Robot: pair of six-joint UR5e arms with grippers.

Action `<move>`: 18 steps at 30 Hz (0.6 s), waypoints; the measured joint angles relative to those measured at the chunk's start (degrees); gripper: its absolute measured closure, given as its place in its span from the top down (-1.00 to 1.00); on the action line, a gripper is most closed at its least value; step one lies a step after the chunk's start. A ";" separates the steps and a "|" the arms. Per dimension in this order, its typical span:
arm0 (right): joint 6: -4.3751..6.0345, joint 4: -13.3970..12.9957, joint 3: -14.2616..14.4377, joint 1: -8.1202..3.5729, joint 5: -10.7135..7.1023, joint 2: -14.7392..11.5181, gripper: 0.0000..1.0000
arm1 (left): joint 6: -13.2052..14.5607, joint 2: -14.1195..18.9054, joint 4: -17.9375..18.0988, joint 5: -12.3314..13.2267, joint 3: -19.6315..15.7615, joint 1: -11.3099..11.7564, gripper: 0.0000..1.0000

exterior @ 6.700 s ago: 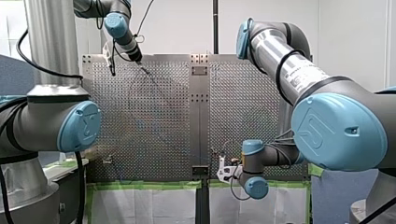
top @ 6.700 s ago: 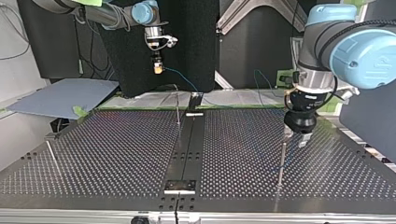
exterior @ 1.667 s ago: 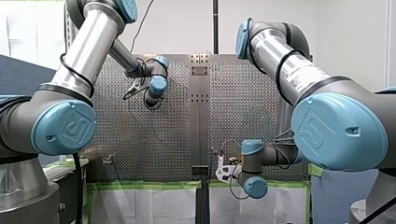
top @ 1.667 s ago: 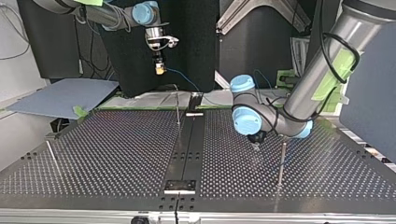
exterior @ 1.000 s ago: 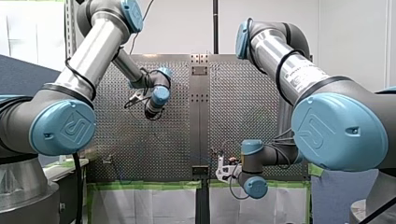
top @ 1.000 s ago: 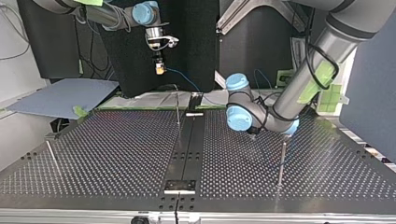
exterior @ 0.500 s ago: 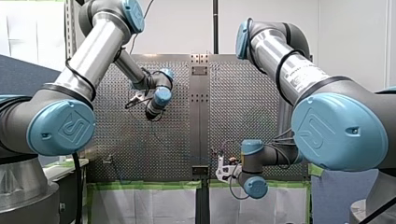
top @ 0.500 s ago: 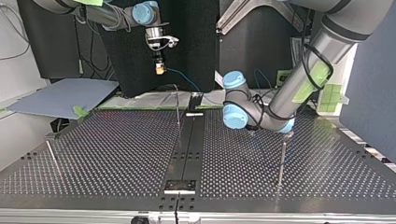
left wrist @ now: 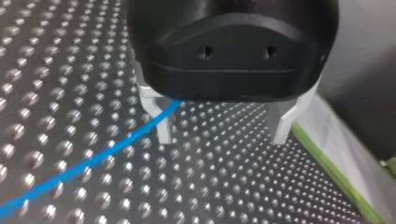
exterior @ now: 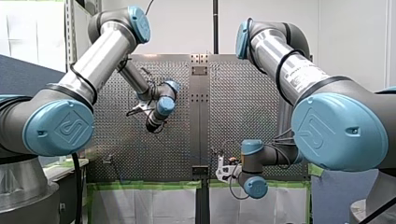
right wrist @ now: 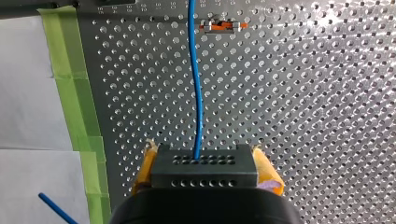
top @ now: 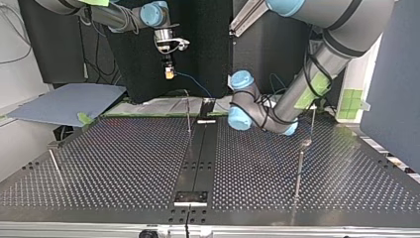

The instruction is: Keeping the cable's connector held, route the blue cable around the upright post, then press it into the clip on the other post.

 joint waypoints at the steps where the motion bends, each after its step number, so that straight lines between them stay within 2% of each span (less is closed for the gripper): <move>1: 0.00 0.00 0.00 0.00 0.00 0.00 -1.00 | 0.45 -0.07 -0.11 -0.24 0.00 -0.14 1.00; 8: 0.00 -0.01 0.00 0.01 0.00 0.00 -1.00 | 3.98 -0.20 0.03 -0.20 0.00 -1.74 1.00; 18: 0.00 0.00 0.00 0.01 0.00 0.02 -1.00 | 3.94 -0.27 -0.04 -1.45 -0.01 -2.06 1.00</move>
